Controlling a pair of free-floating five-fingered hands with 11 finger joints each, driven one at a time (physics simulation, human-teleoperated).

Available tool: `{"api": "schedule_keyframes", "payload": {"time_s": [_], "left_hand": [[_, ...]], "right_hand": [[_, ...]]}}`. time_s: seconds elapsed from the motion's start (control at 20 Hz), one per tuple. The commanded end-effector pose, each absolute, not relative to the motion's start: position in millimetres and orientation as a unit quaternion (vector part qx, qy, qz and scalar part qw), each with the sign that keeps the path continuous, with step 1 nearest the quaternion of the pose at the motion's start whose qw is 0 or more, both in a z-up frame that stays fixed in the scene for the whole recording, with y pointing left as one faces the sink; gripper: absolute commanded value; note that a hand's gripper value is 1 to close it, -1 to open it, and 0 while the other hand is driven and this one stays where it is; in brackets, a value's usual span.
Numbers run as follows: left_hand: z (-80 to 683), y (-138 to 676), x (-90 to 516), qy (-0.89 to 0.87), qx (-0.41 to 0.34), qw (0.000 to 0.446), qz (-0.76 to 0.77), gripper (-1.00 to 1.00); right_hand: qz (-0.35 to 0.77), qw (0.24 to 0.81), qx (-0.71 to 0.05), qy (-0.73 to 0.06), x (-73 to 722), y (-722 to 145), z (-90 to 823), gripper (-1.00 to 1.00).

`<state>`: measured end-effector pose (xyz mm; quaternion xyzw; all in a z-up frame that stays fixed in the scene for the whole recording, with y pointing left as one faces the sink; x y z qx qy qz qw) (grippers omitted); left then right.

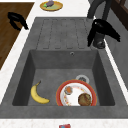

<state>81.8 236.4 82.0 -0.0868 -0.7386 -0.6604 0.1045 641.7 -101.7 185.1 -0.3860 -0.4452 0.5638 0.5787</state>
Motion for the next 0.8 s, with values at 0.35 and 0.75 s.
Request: {"api": "schedule_keyframes", "payload": {"time_s": [0.35,0.75], "left_hand": [[82.0,236.4,81.8,-0.739,-0.087,0.104,-0.660,0.00],[82.0,236.4,81.7,-0.739,-0.087,0.104,-0.660,0.00]], "right_hand": [[0.572,0.559,-0.403,-0.445,671.1,-111.6,113.3,1.00],[0.587,0.586,-0.352,-0.433,687.8,-115.7,127.9,1.00]]}}
